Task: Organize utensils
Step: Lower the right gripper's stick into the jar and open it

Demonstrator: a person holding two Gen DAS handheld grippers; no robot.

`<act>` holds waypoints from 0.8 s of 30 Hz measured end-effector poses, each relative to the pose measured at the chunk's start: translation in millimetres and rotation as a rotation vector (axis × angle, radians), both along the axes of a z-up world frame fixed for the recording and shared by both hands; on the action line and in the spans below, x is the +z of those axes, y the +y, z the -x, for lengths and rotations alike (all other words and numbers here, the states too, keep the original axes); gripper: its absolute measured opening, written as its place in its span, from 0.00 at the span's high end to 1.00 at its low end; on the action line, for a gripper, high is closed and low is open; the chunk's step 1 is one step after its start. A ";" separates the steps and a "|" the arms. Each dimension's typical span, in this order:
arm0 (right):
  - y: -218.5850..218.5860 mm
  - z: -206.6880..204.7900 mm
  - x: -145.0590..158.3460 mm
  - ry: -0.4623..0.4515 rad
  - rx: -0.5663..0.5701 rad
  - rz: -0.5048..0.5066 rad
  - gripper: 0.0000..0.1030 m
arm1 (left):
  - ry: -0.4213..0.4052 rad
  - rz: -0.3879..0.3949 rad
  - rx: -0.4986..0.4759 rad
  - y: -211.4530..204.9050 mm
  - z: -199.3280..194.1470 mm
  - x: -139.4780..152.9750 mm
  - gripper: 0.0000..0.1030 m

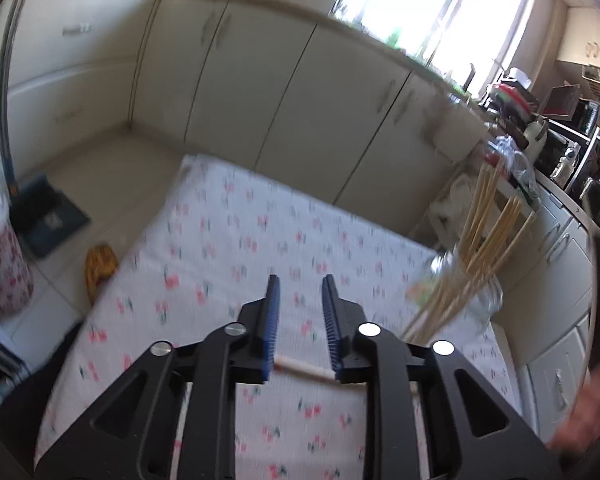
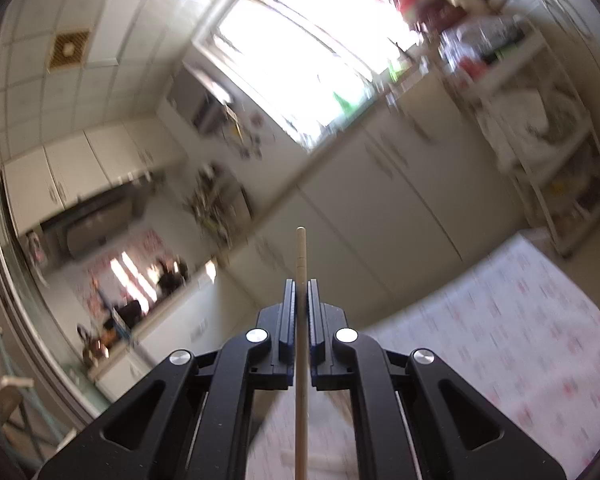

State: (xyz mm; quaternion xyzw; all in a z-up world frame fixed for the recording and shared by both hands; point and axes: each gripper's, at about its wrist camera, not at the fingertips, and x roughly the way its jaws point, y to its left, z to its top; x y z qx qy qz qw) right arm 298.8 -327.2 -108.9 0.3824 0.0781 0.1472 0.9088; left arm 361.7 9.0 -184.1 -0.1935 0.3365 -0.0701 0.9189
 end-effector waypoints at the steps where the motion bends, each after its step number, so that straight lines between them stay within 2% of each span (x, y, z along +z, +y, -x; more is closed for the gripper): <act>1: 1.1 -7.3 3.6 -0.018 -0.018 -0.005 0.94 | 0.025 0.010 -0.002 -0.2 -0.2 -5.6 0.74; 4: 7.2 -34.2 11.5 -0.060 -0.090 -0.031 0.94 | 0.070 0.037 0.004 6.0 1.6 -19.6 0.69; 6: 14.6 -49.5 16.4 -0.091 -0.139 -0.013 0.94 | 0.093 0.042 -0.003 8.4 2.0 -24.7 0.66; 9: 37.0 -65.4 24.9 -0.134 -0.196 0.102 0.94 | 0.121 0.046 -0.013 12.3 -0.2 -29.0 0.60; 13: 63.0 -76.7 18.8 -0.142 -0.209 0.253 0.94 | 0.193 0.065 -0.030 16.0 -4.9 -38.3 0.57; 15: 70.4 -78.2 10.4 -0.129 -0.203 0.306 0.94 | 0.201 0.041 -0.034 16.1 -5.0 -39.3 0.57; 21: 86.8 -66.6 -6.3 -0.105 -0.143 0.423 0.93 | 0.196 -0.135 -0.127 0.7 -10.3 -32.5 0.53; 22: 87.6 -63.8 -7.6 -0.098 -0.127 0.437 0.90 | 0.195 -0.151 -0.134 -0.1 -11.1 -31.1 0.52; 23: 88.2 -61.5 -8.6 -0.091 -0.116 0.447 0.74 | 0.194 -0.166 -0.137 -0.7 -11.8 -29.9 0.51; 24: 87.9 -56.7 -8.4 -0.084 -0.105 0.453 0.69 | 0.204 -0.176 -0.146 -1.7 -14.6 -30.0 0.49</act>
